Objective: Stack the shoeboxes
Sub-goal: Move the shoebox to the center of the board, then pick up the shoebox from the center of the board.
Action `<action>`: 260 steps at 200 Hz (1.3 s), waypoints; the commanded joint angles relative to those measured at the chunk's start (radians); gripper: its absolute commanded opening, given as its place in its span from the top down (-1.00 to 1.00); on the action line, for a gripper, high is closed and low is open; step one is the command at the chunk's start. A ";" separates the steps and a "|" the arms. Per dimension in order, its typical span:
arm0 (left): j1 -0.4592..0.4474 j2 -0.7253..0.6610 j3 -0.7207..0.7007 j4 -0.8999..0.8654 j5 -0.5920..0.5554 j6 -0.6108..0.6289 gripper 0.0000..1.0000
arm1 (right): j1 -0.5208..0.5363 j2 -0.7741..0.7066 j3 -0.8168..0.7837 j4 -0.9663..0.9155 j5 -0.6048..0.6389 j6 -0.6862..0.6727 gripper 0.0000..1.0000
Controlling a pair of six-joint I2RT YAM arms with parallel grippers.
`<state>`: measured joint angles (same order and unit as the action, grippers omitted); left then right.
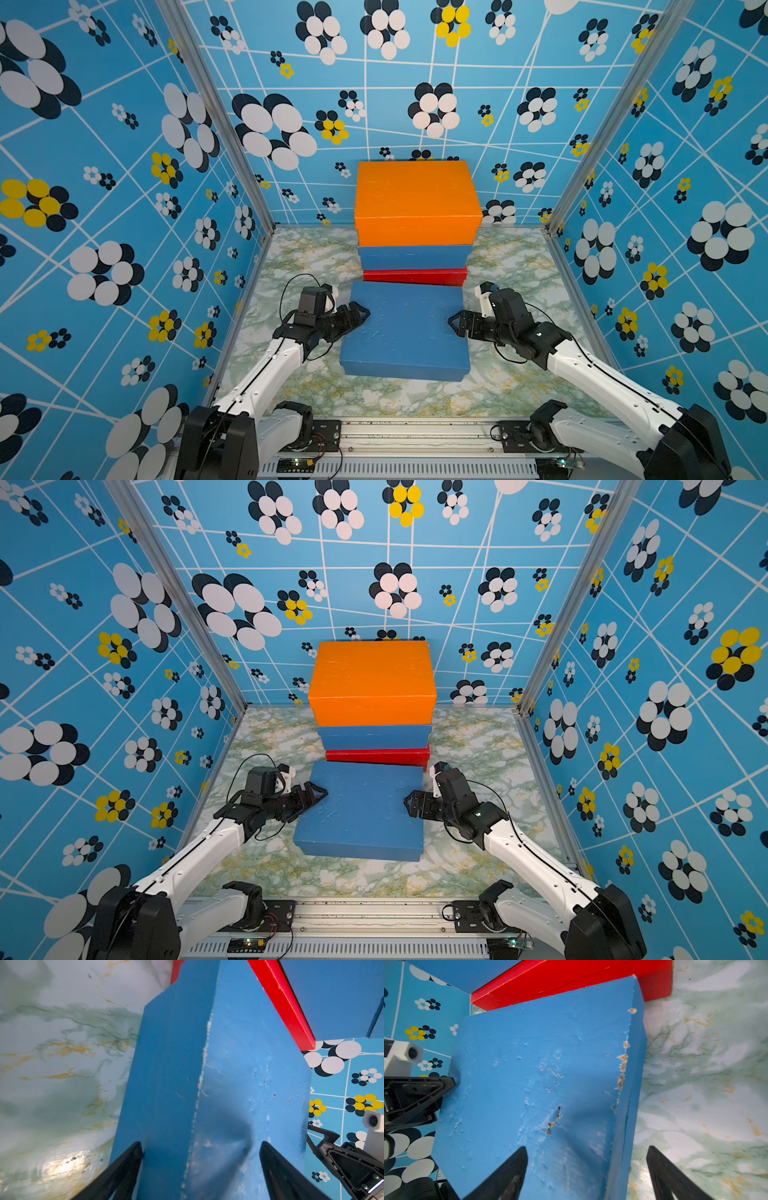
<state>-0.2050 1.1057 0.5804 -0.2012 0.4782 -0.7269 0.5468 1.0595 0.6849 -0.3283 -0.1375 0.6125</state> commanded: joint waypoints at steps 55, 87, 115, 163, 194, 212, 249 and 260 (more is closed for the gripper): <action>0.005 -0.033 0.059 -0.047 0.008 0.040 -0.84 | -0.061 0.013 -0.021 -0.011 -0.026 -0.039 -0.87; 0.013 0.004 0.039 0.003 0.061 0.031 -0.85 | -0.082 0.010 -0.044 0.005 -0.067 -0.036 -0.87; -0.012 0.027 -0.008 0.088 0.082 -0.001 -0.85 | -0.082 0.025 -0.071 0.042 -0.122 -0.019 -0.84; -0.055 0.054 -0.047 0.159 0.086 -0.022 -0.84 | -0.082 0.058 -0.118 0.129 -0.185 0.023 -0.57; -0.066 0.076 -0.056 0.177 0.086 -0.022 -0.80 | -0.083 0.071 -0.124 0.151 -0.202 0.034 -0.35; -0.069 0.074 -0.061 0.177 0.081 -0.019 -0.79 | -0.083 0.068 -0.127 0.149 -0.202 0.034 -0.31; -0.075 0.088 -0.090 0.204 0.080 -0.029 -0.72 | -0.082 0.076 -0.132 0.154 -0.203 0.038 -0.32; -0.077 0.090 -0.106 0.226 0.083 -0.039 -0.66 | -0.082 0.080 -0.136 0.160 -0.206 0.041 -0.31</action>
<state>-0.2493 1.1709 0.5228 -0.0139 0.4995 -0.7422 0.4507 1.1126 0.5819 -0.1745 -0.2928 0.6666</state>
